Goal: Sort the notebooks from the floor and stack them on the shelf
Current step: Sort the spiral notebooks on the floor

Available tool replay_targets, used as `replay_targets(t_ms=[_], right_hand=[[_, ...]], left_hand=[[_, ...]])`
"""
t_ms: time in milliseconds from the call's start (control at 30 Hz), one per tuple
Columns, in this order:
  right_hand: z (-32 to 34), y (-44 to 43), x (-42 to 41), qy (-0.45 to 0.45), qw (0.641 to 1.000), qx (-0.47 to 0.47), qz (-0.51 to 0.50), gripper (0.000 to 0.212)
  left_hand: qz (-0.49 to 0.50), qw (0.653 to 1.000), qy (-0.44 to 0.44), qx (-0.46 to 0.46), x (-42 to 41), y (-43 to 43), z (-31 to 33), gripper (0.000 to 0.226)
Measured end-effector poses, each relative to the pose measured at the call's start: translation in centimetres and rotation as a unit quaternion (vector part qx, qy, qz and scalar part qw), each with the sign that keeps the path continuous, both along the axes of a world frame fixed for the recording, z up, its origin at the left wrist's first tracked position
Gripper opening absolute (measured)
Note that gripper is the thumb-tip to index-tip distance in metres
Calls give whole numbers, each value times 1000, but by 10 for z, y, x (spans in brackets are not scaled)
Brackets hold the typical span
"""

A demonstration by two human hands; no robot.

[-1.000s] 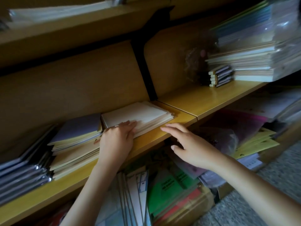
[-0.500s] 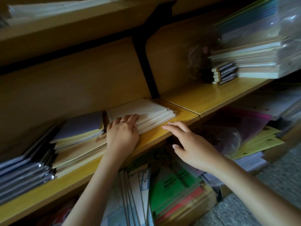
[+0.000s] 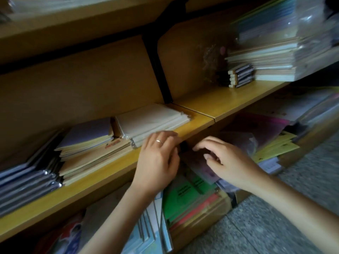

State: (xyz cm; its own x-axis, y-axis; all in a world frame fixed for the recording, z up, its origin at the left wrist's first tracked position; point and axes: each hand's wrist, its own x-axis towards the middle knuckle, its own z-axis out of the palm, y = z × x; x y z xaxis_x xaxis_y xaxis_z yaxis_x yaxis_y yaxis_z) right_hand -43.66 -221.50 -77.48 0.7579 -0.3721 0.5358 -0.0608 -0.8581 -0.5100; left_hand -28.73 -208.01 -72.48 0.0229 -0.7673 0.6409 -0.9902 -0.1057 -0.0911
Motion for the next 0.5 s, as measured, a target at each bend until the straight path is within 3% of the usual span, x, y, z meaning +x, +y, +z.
replay_targets(t_ms=[67,133,233,333,433,500], right_hand=[[-15,2,-24,-30,999,16,-13,20],[-39,4,-55,-29,998,43,-35,20],[-81,8,-115,38,993,36,-106,21],[-125,13,-186,124,973,60,-187,23],[-168,13,-260,210,926,78,-303,27],[-184,15,-303,244,868,140,-409,41]], left_hand=[[-46,997,2,58,-25,2,-17,23],[-91,985,67,127,-51,0,-39,26],[-134,956,150,215,-90,-8,-77,24],[-191,931,138,280,-127,-16,-109,23],[-244,903,150,320,-162,-24,-131,28],[-259,887,171,341,-183,-30,-145,26]])
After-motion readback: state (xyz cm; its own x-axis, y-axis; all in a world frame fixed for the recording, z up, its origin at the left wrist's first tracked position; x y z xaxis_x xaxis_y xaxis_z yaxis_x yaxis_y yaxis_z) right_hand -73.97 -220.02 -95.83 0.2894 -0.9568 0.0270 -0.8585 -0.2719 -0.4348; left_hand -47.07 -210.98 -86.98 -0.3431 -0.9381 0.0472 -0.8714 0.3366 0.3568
